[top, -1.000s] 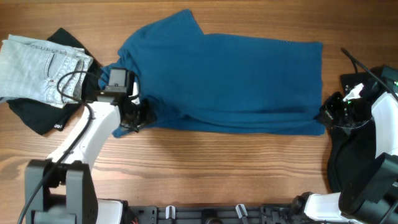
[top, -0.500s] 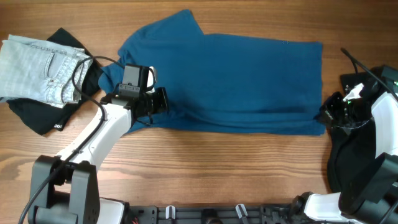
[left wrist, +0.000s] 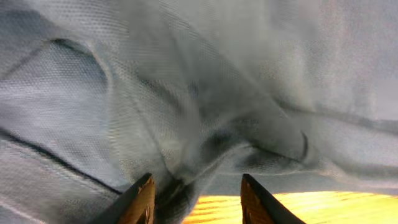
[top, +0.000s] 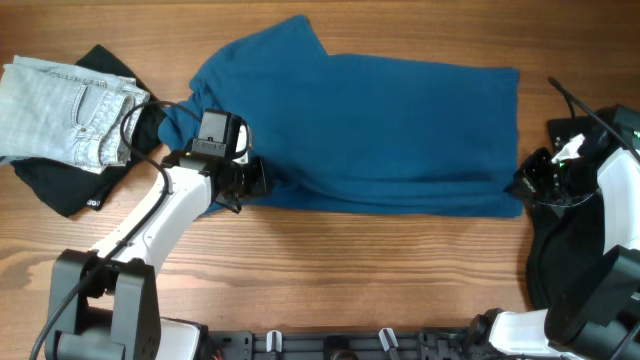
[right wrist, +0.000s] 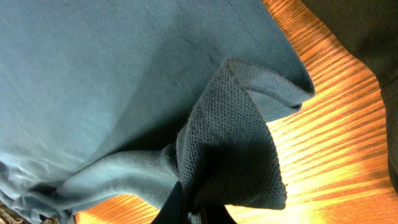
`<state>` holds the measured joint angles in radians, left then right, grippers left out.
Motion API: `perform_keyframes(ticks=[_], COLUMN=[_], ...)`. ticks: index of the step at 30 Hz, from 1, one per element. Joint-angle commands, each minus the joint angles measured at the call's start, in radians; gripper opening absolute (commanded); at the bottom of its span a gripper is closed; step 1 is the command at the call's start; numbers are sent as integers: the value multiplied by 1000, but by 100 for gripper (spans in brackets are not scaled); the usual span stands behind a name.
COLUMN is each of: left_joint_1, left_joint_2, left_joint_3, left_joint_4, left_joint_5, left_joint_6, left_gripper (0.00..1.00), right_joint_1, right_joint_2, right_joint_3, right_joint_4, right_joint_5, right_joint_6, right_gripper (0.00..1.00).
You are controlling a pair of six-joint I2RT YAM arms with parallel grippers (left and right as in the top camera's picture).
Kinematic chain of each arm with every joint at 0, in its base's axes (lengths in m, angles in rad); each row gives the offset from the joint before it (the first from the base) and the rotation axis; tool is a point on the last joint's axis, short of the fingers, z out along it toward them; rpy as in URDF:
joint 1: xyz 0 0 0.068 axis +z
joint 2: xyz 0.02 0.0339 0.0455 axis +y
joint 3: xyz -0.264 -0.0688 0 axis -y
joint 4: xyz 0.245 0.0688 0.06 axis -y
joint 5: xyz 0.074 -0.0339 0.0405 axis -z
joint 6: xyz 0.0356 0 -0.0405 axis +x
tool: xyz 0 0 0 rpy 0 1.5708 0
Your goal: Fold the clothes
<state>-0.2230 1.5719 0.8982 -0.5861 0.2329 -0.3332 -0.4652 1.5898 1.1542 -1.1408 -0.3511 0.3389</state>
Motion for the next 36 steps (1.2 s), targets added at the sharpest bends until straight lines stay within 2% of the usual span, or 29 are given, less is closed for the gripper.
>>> perform_keyframes(ticks=[1,6,11,13,15,16,20,24,27,31,36], left_joint_1=[3,34,-8,-36,-55,-56,-54,-84,-132,-172,-192], left_joint_2=[-21,-34,20,59,79,73,34,40,74,134,135], left_joint_3=[-1,-2,-3,-3,-2,5,81,103,103,103,105], left_joint_4=[-16,-26,-24,-24,-24,-25,-3,161,234,261,304], left_joint_5=[-107,-116,-42,-42,-39,-39,-40,-39,-46,-47,-16], left_joint_6=[19,19,19,19,19,19,20,21,70,92,91], left_gripper=[49,49,39,29,6,4,4,4,5,11,6], right_joint_1=[3,3,3,3,3,3,3,3,3,3,3], right_joint_2=[8,8,8,8,8,8,8,8,8,8,8], right_joint_3=[14,14,14,14,14,14,14,14,14,14,14], right_joint_4=[-2,-3,-2,-3,-3,-3,0,0,0,0,0], right_joint_5=[-5,-5,-5,-5,-5,-5,-5,-5,-5,-5,-5], right_joint_6=[1,1,1,1,1,1,2,1,2,1,1], right_gripper=[4,4,4,4,4,4,4,4,4,4,4])
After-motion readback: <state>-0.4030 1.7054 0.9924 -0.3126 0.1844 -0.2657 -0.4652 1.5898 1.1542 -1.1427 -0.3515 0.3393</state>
